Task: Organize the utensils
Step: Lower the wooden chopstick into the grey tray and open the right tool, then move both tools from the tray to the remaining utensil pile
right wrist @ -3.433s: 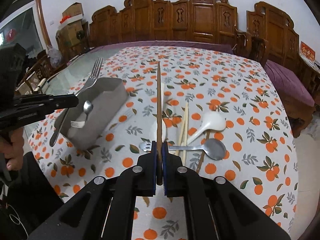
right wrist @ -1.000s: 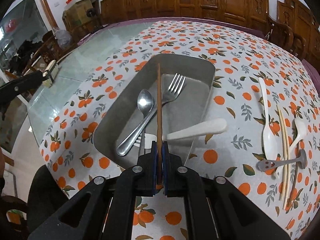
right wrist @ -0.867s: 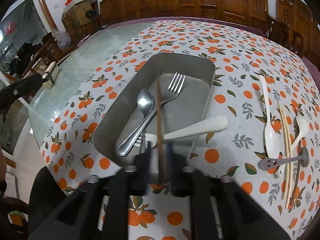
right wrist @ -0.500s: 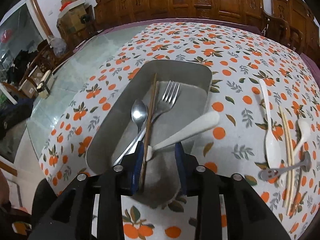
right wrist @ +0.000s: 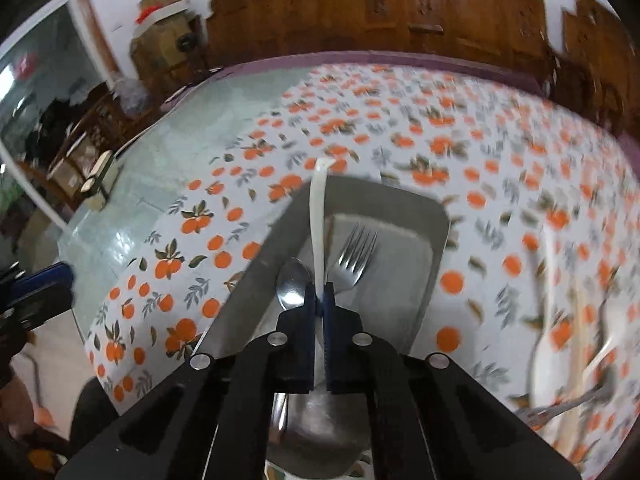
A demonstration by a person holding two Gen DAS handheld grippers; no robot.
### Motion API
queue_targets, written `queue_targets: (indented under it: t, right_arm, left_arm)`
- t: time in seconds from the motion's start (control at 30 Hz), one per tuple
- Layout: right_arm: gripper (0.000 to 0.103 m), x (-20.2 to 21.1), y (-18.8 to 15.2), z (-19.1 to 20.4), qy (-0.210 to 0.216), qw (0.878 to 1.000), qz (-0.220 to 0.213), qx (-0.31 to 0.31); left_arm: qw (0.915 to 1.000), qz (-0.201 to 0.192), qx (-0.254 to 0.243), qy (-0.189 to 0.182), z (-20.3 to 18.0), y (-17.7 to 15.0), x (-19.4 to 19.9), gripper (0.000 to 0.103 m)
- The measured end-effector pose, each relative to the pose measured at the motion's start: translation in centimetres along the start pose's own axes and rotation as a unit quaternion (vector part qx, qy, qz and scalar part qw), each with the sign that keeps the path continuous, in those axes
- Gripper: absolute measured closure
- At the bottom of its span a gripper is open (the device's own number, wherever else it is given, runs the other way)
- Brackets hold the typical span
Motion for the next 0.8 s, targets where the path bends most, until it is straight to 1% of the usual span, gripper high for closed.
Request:
queue_targets:
  t: [0.03,0.1,0.13,0.17,0.23,0.27,0.3,0.33,0.37,0.4,0.5,0.63,0.8]
  right_arm:
    - [0.099,0.3,0.2,-0.1,0.002,1.000,0.000,0.003]
    - [0.099,0.5,0.3,0.0,0.030,0.999,0.029,0.010]
    - [0.099,0.3,0.3,-0.1,0.035,0.999,0.039,0.013]
    - [0.099,0.3,0.5,-0.3,0.025,0.999,0.036,0.012]
    - [0.098,-0.1,0.6,-0.5,0.022,0.999,0.040,0.007]
    - [0.095,-0.3,0.6,-0.6,0.025,0.999,0.040,0.002]
    - [0.095,-0.4,0.7,-0.8,0.027,0.999,0.039,-0.001]
    - [0.083,-0.5,0.6,-1.0,0.027,0.999,0.040,-0.002]
    - [0.075,-0.5,0.7,-1.4,0.024,0.999,0.036,-0.005]
    - [0.074,-0.3,0.7,-1.7,0.026,0.999,0.030,-0.006]
    - [0.074,0.7,0.8,-2.9,0.034,0.999,0.013,-0.011]
    - [0.074,2.7,0.6,-5.2,0.029,0.999,-0.013,-0.023]
    - [0.074,6.3,-1.3,-9.7,-0.013,0.999,-0.043,-0.016]
  left_arm:
    - [1.0000,0.001,0.000,0.000,0.0,0.0,0.0,0.088]
    - [1.0000,0.003,0.003,-0.001,0.0,0.0,-0.2,0.088]
    - [1.0000,0.004,0.003,-0.002,-0.1,-0.1,-0.3,0.088]
    - [1.0000,0.005,0.002,-0.001,-0.2,-0.1,-0.5,0.088]
    - [1.0000,0.009,0.000,0.000,-0.4,-0.3,-0.8,0.088]
    - [0.9999,0.012,-0.002,0.000,-0.5,-0.3,-1.0,0.088]
    - [0.9999,0.015,-0.005,0.003,-0.7,-0.4,-1.2,0.088]
    - [0.9998,0.016,-0.008,0.004,-0.9,-0.4,-1.3,0.088]
    - [0.9998,0.018,-0.011,0.006,-1.1,-0.4,-1.5,0.088]
    - [0.9997,0.018,-0.013,0.007,-1.4,-0.4,-1.5,0.088]
    - [0.9996,0.020,-0.017,0.005,-2.4,-0.2,-2.2,0.088]
    - [0.9995,0.022,-0.021,-0.003,-4.0,0.2,-3.5,0.088]
    - [0.9992,0.023,-0.026,-0.020,-6.6,0.6,-5.8,0.087]
Point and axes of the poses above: each gripper's, at about its wrist camera, not at the fingertips, and x roughly against the way its jaws point, z to its left, y to its top, the point moved 6 cm from there along -x, roughly the way its jaws point, and after that the axes turned 14 degrees about -y, right-handed, at the moved point
